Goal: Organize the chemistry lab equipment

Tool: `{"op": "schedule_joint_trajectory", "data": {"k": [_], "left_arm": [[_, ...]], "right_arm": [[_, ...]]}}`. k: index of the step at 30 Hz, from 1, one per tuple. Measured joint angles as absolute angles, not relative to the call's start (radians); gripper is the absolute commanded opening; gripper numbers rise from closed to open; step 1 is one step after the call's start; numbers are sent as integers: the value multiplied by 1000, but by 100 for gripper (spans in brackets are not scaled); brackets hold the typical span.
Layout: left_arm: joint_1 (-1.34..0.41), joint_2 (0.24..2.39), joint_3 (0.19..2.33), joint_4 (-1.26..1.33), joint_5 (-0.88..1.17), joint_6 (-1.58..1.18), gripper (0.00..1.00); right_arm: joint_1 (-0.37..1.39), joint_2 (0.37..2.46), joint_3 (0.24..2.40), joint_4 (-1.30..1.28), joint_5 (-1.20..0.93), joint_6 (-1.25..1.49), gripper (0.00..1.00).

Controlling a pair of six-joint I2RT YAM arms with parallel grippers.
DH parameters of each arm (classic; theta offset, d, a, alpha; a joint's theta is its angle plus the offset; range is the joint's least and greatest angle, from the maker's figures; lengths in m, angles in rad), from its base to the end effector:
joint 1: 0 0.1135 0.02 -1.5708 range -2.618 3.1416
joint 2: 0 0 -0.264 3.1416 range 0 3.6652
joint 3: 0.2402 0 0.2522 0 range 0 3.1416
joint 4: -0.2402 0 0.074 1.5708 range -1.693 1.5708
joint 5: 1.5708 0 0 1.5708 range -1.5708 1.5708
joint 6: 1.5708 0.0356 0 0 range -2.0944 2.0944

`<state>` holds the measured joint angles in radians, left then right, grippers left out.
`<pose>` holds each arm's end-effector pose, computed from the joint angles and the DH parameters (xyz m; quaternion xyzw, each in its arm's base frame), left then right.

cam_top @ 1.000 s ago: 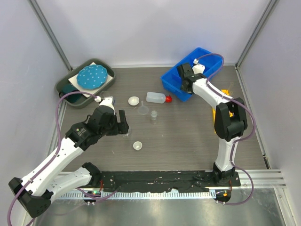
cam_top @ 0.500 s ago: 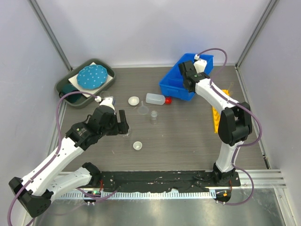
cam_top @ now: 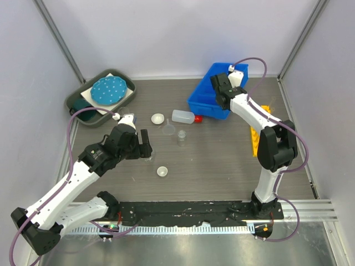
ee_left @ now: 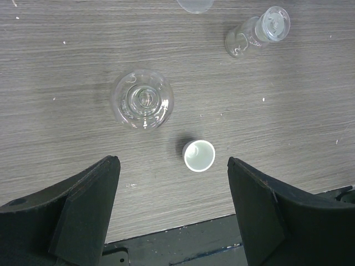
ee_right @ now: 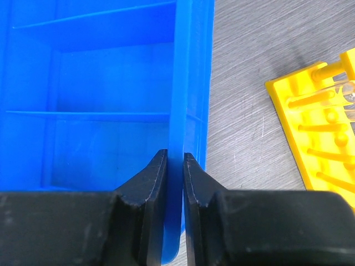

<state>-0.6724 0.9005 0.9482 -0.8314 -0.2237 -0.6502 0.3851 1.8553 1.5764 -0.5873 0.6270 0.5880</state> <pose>0.1417 -0.1027 0.3152 -0.0326 0.9182 -0.1527 0.3640 0.3903 0.1357 0.2788 0.1963 0.8775 -0.1024 0.4255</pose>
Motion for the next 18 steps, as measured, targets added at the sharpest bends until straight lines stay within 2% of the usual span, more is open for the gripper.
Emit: {"op": "schedule_joint_trajectory", "data": {"k": [18], "left_arm": [[-672,892,959,-849,-227,-636,83]], "right_arm": [[377,1859,1453,-500,584,502,1]]}}
